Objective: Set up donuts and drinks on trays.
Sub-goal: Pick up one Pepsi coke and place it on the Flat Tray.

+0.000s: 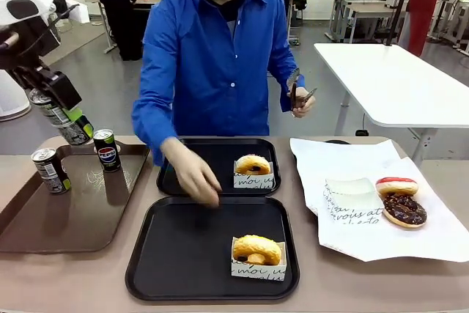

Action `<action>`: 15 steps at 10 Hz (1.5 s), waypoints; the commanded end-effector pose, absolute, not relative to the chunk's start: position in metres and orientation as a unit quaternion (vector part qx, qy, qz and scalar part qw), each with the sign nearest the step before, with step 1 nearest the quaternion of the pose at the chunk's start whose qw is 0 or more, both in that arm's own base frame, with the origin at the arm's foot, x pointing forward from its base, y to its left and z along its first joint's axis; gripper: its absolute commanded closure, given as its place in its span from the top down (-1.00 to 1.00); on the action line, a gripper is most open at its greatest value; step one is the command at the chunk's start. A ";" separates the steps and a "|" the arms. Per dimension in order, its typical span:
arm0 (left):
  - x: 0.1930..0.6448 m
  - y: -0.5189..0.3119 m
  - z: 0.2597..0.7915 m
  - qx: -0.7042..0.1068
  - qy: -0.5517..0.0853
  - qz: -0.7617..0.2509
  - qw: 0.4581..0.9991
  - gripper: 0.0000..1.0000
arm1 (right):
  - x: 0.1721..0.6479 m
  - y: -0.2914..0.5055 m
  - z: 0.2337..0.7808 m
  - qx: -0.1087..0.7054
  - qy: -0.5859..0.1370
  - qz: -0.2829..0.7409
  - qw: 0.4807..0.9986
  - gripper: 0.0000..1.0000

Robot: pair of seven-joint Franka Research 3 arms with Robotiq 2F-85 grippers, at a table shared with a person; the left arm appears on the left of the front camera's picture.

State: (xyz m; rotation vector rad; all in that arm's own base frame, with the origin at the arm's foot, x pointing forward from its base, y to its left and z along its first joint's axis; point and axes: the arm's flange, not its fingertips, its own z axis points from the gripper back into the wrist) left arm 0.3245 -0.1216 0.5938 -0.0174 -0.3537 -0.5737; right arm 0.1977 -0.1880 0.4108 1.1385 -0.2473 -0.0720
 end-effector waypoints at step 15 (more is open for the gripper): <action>0.492 -0.262 0.419 0.017 -0.112 -0.272 0.956 0.17 | 0.200 -0.187 0.413 0.547 -0.129 -0.030 0.826 1.00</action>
